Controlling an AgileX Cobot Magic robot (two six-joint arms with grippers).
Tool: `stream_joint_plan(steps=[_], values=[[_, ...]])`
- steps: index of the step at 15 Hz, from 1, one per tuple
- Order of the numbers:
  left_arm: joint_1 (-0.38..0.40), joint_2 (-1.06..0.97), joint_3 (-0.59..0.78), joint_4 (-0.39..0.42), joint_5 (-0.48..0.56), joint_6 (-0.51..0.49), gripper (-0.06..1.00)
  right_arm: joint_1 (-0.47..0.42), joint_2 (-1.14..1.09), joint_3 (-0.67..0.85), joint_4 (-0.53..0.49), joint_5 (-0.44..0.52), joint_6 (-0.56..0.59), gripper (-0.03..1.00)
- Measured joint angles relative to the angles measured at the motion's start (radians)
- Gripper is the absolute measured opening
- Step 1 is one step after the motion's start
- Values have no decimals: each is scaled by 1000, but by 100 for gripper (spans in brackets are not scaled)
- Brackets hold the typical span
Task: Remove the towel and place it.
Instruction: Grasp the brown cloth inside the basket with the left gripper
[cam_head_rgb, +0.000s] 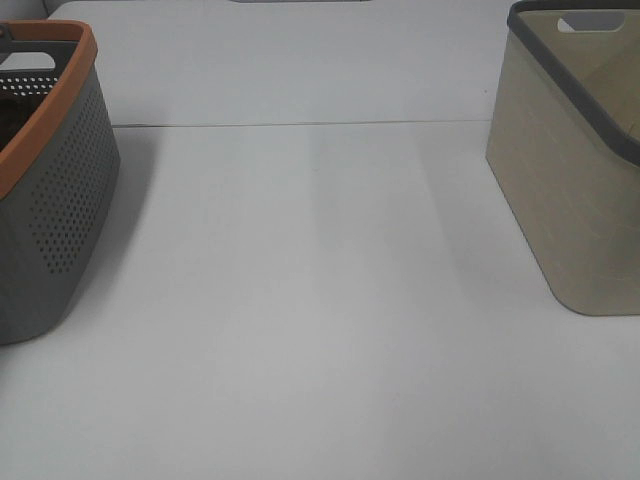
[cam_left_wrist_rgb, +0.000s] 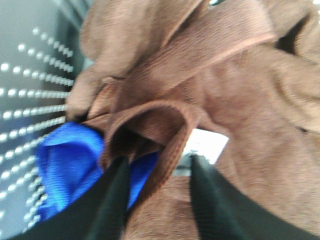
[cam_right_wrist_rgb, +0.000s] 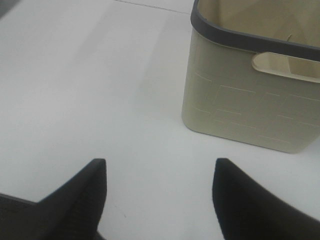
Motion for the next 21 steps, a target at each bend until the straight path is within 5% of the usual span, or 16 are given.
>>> stream_joint_plan(steps=[3, 7, 12, 18, 21], values=[[-1, 0, 0, 12, 17, 0, 61, 0, 0, 0, 0, 0, 0, 60], [-1, 0, 0, 29, 83, 4, 62, 0, 0, 0, 0, 0, 0, 60], [-1, 0, 0, 24, 81, 1, 43, 0, 0, 0, 0, 0, 0, 60], [-1, 32, -2, 18, 79, 1, 39, 0, 0, 0, 0, 0, 0, 60], [-1, 39, -2, 17, 79, 0, 13, 0, 0, 0, 0, 0, 0, 60]])
